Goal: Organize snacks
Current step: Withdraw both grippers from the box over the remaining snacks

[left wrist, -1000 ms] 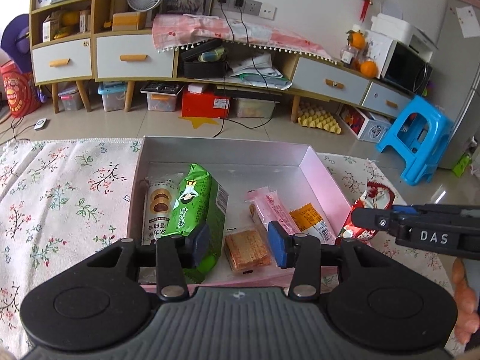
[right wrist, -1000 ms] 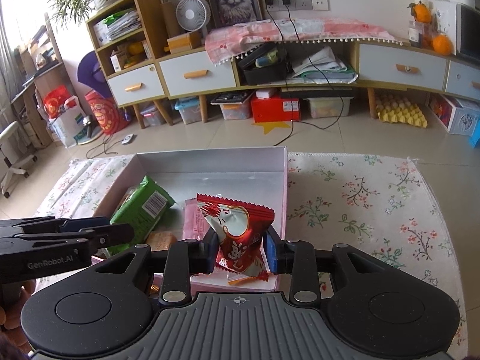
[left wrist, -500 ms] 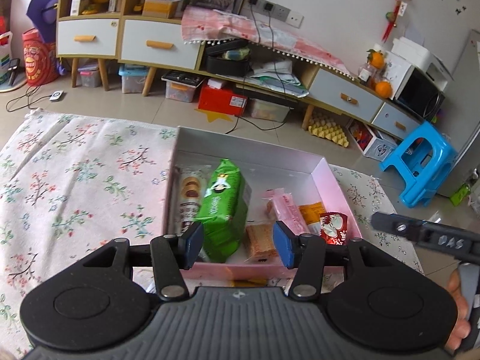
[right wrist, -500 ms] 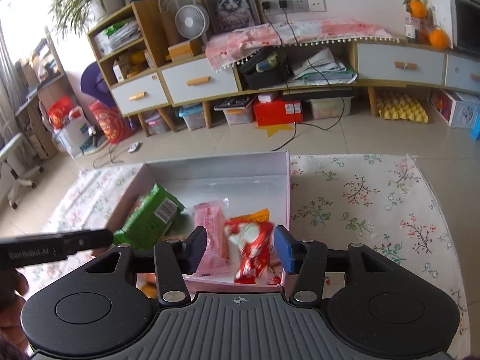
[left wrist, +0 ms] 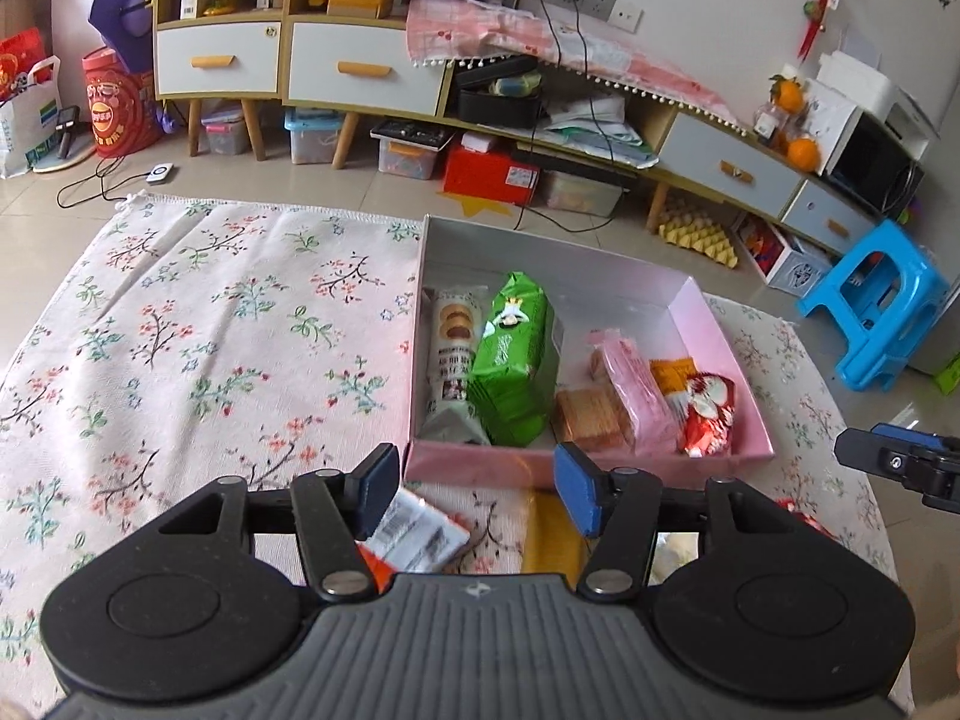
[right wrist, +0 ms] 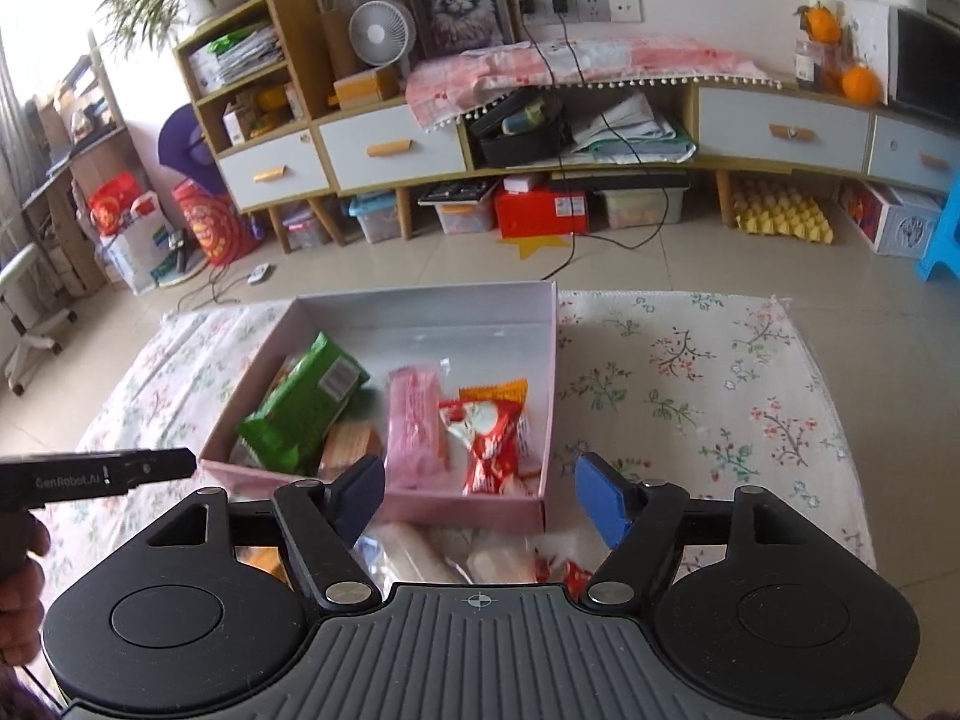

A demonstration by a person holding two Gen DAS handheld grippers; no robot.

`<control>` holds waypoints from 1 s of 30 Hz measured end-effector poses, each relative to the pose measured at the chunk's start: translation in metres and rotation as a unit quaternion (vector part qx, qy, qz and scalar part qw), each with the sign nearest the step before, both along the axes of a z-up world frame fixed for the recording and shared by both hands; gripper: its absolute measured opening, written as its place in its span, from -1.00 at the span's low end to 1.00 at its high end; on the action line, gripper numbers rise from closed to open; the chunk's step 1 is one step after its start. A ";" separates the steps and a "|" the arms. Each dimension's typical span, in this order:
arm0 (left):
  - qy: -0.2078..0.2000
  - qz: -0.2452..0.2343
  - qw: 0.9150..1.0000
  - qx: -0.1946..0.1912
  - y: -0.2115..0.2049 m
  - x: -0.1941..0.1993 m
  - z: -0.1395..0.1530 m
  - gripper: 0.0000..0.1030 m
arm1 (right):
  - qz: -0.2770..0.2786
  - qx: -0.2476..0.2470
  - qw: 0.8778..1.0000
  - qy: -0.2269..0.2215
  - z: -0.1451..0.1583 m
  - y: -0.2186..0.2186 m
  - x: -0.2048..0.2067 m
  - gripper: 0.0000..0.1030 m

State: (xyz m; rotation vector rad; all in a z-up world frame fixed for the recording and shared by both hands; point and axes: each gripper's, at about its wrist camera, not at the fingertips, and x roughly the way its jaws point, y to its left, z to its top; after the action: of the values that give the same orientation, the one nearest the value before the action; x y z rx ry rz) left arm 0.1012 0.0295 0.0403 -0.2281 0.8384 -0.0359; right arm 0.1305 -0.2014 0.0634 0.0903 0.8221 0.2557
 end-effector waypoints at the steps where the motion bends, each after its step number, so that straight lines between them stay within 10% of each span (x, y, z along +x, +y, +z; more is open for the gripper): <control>1: -0.002 -0.002 1.000 -0.002 0.000 -0.004 0.001 0.14 | 0.000 -0.001 1.000 -0.003 0.003 -0.001 -0.004 0.46; 30: 0.016 0.014 1.000 0.006 -0.006 -0.042 -0.010 0.68 | -0.012 -0.031 0.998 0.054 -0.011 -0.010 -0.047 0.71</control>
State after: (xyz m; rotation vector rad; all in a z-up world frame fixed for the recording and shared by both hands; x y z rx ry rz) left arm 0.0596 0.0233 0.0306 -0.2303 0.8668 -0.0016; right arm 0.0833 -0.2117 0.0526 0.0564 0.9352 0.2048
